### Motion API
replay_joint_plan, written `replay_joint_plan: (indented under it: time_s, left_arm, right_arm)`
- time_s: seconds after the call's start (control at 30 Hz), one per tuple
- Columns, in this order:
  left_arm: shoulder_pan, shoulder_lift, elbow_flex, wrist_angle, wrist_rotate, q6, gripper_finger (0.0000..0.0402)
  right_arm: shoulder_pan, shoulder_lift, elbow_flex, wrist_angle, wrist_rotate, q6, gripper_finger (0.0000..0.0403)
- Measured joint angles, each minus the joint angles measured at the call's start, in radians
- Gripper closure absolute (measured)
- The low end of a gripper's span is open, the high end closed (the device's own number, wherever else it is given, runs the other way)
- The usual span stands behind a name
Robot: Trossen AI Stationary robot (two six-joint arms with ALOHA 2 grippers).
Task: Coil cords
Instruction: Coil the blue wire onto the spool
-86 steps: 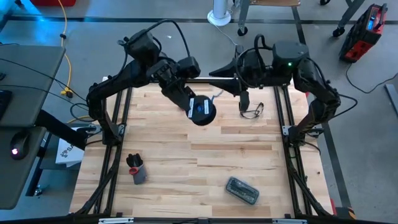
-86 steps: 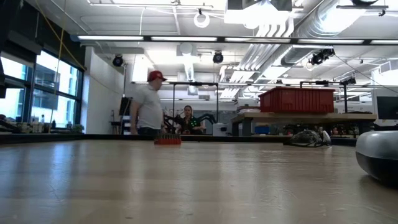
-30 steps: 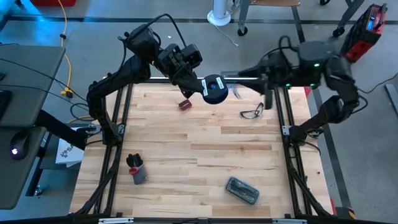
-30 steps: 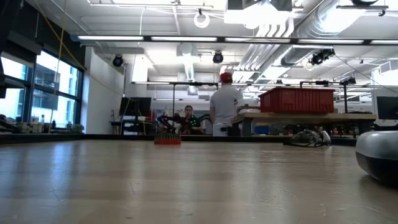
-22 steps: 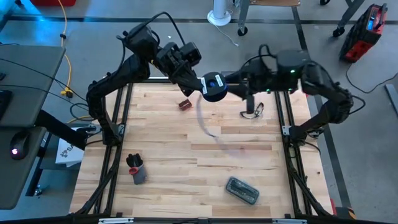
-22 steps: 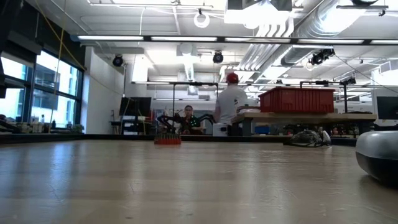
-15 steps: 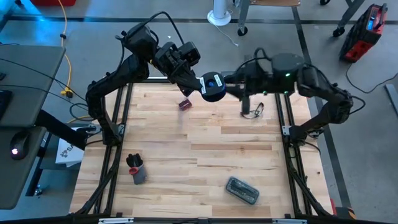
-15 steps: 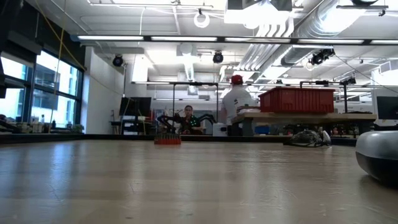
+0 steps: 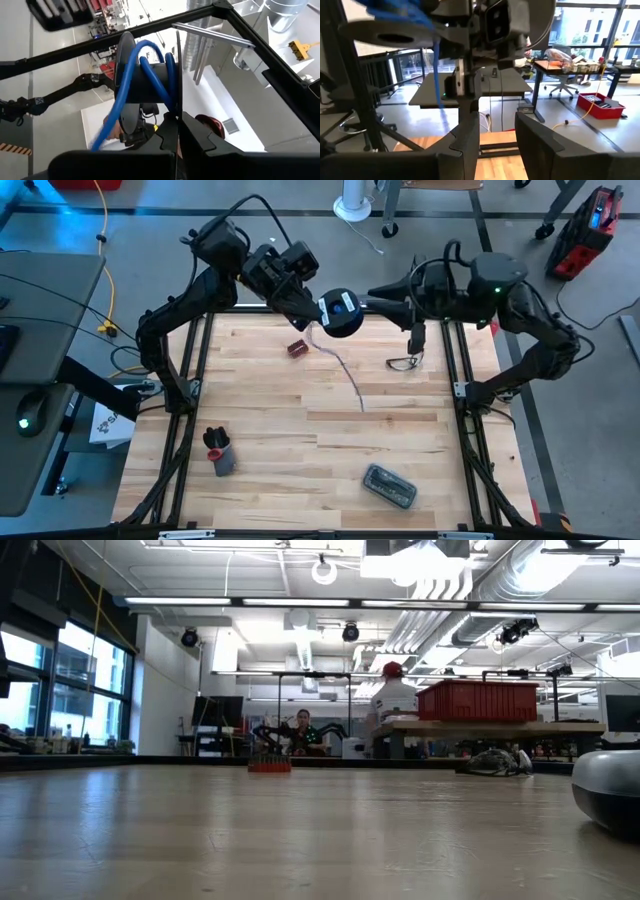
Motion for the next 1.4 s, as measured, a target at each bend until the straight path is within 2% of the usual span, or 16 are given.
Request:
replay_joint_plan:
  time_s: [0.23, 0.43, 0.53, 0.7, 0.8, 0.93, 1.07, 1.17, 1.3, 1.4]
  left_arm:
    - [0.000, -0.001, 0.000, 0.074, -0.040, 0.022, 0.0401]
    - [0.055, -0.026, 0.000, 0.051, -0.041, 0.199, 0.0401]
    - [0.113, -0.066, 0.000, -0.023, -0.055, 0.363, 0.0401]
    - [0.228, -0.172, 0.000, -0.299, -0.142, 0.755, 0.0401]
    - [0.280, -0.231, 0.000, -0.405, -0.234, 0.975, 0.0401]
    - [0.294, -0.279, 0.000, -0.411, -0.344, 1.127, 0.0401]
    - [0.263, -0.290, 0.000, -0.400, -0.409, 1.195, 0.0401]
    - [0.251, -0.280, 0.000, -0.402, -0.417, 1.200, 0.0401]
    - [0.230, -0.252, 0.000, -0.379, -0.448, 1.151, 0.0401]
    - [0.196, -0.210, 0.000, -0.266, -0.442, 1.115, 0.0401]
  right_arm:
    - [0.000, 0.005, 0.000, 0.007, -0.011, -0.003, 0.0286]
    - [0.000, -0.003, 0.000, -0.001, 0.053, -0.054, 0.0286]
    - [-0.001, -0.022, 0.000, -0.028, 0.130, -0.075, 0.0286]
    - [-0.024, -0.071, 0.000, -0.078, 0.223, -0.091, 0.0286]
    - [-0.051, -0.102, 0.000, -0.051, 0.227, -0.094, 0.0286]
    - [-0.085, -0.129, 0.000, 0.033, 0.173, -0.112, 0.0286]
    - [-0.105, -0.136, 0.000, 0.130, 0.065, -0.114, 0.0286]
    - [-0.112, -0.131, 0.000, 0.155, -0.008, -0.109, 0.0286]
    - [-0.112, -0.100, 0.000, 0.124, -0.004, -0.081, 0.0286]
    - [-0.112, -0.045, 0.000, 0.124, -0.003, -0.086, 0.0286]
